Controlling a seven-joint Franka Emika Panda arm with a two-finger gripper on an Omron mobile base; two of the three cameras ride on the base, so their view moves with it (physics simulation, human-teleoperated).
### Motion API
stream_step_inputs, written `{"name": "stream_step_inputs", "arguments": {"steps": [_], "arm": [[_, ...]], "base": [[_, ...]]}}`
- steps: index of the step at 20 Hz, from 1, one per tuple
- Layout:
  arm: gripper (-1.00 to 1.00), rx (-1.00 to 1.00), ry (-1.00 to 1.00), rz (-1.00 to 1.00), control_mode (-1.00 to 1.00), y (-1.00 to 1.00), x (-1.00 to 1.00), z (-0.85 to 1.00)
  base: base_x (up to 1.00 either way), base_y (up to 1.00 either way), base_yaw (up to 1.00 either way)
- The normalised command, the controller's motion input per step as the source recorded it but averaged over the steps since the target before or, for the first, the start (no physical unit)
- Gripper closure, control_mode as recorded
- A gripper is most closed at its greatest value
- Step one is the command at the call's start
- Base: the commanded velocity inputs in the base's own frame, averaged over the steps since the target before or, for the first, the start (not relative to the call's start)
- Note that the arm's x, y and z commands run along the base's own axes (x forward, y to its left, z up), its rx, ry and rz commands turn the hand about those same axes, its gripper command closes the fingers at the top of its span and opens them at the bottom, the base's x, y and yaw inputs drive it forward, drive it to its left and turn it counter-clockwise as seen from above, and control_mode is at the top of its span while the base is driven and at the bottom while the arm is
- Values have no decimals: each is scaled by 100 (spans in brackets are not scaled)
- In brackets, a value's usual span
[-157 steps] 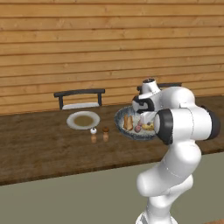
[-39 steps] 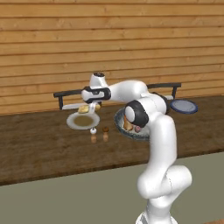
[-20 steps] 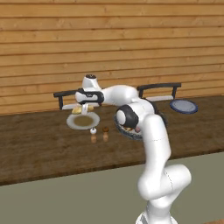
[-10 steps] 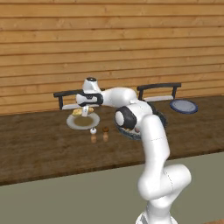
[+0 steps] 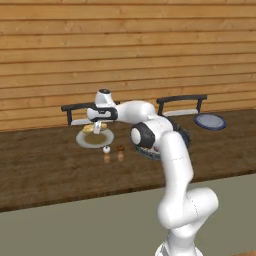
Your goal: Place one bun and one sausage from the bowl on each plate.
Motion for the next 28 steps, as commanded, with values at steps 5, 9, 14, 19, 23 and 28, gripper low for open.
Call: {"name": "stream_step_inputs", "arguments": {"steps": [5,9,14,19,23,28], "arm": [[-100,0,0,0,-100,0,4,-3],[-100,0,0,0,-100,0,0,0],[-100,0,0,0,-100,0,0,0],[-100,0,2,-4,-100,0,-11,19],[-100,0,0,-7,-100,0,-56,64],[-100,-2,4,-15,-100,-22,-94,54]], "base": [[0,0,0],[0,0,0],[0,0,0],[0,0,0],[0,0,0],[0,0,0]]}}
